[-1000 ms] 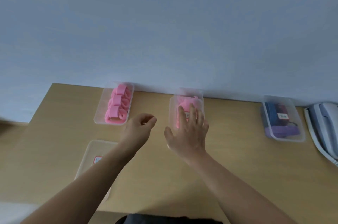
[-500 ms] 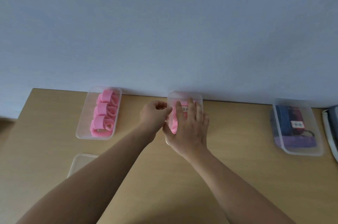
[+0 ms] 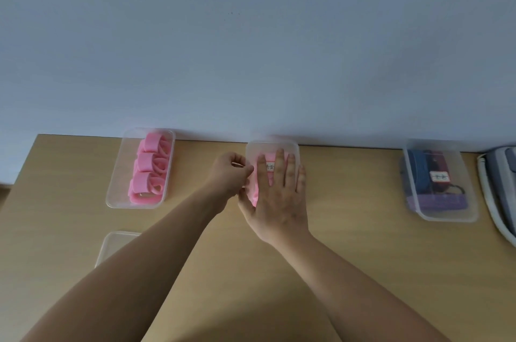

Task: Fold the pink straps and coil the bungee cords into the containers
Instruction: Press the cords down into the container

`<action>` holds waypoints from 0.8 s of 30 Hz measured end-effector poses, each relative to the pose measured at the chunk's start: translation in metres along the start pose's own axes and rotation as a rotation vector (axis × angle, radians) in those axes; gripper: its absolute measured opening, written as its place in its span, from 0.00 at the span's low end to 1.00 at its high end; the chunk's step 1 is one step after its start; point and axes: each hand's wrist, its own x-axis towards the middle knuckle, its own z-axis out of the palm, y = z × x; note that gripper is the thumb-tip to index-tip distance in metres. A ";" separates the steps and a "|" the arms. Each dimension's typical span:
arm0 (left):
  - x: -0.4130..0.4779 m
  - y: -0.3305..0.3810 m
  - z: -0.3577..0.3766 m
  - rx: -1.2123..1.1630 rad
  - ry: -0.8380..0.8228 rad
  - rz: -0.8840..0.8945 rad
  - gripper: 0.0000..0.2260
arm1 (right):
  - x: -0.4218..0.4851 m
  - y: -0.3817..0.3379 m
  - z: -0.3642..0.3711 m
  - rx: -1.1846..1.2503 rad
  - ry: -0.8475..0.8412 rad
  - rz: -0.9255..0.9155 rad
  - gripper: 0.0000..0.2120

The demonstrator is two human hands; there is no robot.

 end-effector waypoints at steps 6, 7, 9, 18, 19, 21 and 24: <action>-0.011 0.002 -0.010 0.256 0.021 0.249 0.33 | 0.007 0.013 -0.009 -0.027 -0.081 -0.046 0.39; -0.012 0.003 -0.011 0.240 -0.002 0.254 0.33 | 0.009 0.017 -0.012 -0.042 -0.059 -0.064 0.35; -0.013 0.004 -0.011 0.261 -0.014 0.267 0.32 | 0.015 0.025 -0.018 -0.059 -0.010 -0.077 0.31; -0.009 0.002 -0.008 0.542 0.007 0.338 0.29 | 0.032 0.033 -0.013 0.001 -0.076 0.002 0.37; -0.008 0.002 -0.008 0.541 0.006 0.337 0.29 | 0.035 0.030 -0.013 -0.001 -0.081 0.011 0.37; -0.008 0.000 -0.007 0.539 0.012 0.338 0.28 | 0.040 0.024 -0.014 0.000 -0.077 0.022 0.37; -0.010 -0.001 -0.006 0.511 0.010 0.338 0.28 | 0.040 0.020 -0.014 -0.025 -0.053 0.023 0.36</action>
